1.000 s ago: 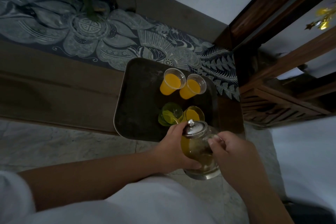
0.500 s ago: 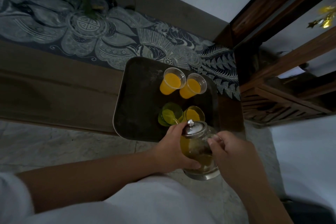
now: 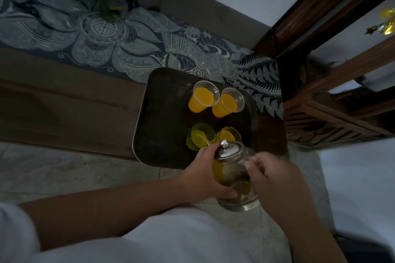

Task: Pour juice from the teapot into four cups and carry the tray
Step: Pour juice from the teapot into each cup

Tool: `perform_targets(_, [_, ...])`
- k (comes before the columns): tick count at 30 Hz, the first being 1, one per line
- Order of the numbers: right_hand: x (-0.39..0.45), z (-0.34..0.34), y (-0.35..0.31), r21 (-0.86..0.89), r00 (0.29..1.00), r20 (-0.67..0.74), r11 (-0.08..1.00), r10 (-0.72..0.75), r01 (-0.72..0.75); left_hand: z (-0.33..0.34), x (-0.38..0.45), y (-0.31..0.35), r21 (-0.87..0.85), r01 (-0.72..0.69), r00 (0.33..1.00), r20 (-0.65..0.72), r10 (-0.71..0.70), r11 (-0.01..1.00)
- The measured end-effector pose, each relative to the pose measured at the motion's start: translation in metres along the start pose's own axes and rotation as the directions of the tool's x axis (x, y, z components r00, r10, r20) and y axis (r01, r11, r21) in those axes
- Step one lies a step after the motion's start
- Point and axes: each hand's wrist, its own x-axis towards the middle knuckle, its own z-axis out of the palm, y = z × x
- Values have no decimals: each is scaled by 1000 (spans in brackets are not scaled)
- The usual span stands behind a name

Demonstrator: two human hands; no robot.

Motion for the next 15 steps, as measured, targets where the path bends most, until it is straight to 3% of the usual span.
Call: perform_targets(15, [10,-4,-6,-26,999,18,999,-32,33,-3,5,1,-46,-6,1000,-6,5,999])
